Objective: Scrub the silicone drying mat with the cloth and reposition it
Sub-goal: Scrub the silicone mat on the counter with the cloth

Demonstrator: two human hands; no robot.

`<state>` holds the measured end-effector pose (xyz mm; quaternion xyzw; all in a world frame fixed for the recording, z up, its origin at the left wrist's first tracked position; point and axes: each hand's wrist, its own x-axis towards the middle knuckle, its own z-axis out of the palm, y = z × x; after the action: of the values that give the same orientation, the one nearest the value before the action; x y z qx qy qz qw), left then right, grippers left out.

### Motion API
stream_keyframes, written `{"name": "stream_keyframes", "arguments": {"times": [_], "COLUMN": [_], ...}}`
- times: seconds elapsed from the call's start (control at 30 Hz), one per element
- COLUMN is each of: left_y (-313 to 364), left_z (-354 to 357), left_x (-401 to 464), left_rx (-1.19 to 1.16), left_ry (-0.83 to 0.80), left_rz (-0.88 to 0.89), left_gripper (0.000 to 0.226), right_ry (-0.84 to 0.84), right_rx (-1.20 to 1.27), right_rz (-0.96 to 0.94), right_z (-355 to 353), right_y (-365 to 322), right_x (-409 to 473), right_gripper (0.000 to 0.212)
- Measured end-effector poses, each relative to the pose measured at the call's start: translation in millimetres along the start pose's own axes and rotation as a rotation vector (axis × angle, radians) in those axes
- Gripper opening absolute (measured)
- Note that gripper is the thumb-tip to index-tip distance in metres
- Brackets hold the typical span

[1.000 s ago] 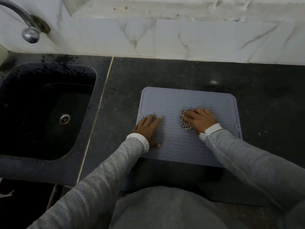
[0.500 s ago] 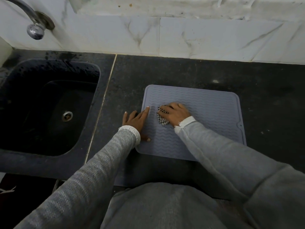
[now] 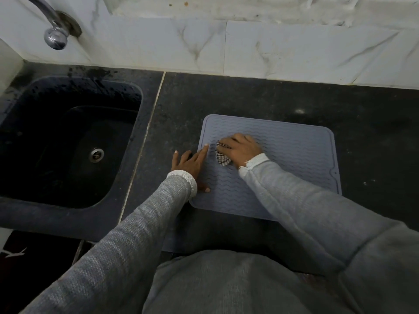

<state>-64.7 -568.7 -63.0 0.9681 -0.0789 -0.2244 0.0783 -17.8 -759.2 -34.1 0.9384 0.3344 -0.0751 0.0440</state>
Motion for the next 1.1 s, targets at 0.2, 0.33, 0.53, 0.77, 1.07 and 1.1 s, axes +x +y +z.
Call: {"name": "stream_keyframes", "arguments": {"times": [0.2,0.33,0.53,0.77,1.07,1.1], "left_y": [0,2,2,-2,-3,-3], "left_z": [-1,-3,-3,-1,0,0], "left_x": [-3,-5,-5,-6,-4,-3], "left_rx": [-0.019,-0.027,-0.010,-0.035,-0.040,-0.037], "left_ry": [-0.003,0.000,-0.004,0.002,0.011,0.010], "left_rz": [0.000,0.003,0.002,0.019,0.029,0.024], "left_gripper": [0.135,0.134,0.133,0.132,0.135,0.136], "right_ry": [-0.013,-0.051,-0.005,-0.112,0.030,0.020], "right_rx": [-0.056,0.024,0.005,-0.073,0.045,0.032], "right_rz": [-0.022,0.035,-0.021,0.015,0.037,0.021], "right_z": [17,10,-8,12,-5,-6], "right_y": [24,39,-4,18,-3,-13], "right_x": [-35,-42,9,-22,5,15], "right_gripper": [0.049,0.048,0.049,0.047,0.043,0.043]}}
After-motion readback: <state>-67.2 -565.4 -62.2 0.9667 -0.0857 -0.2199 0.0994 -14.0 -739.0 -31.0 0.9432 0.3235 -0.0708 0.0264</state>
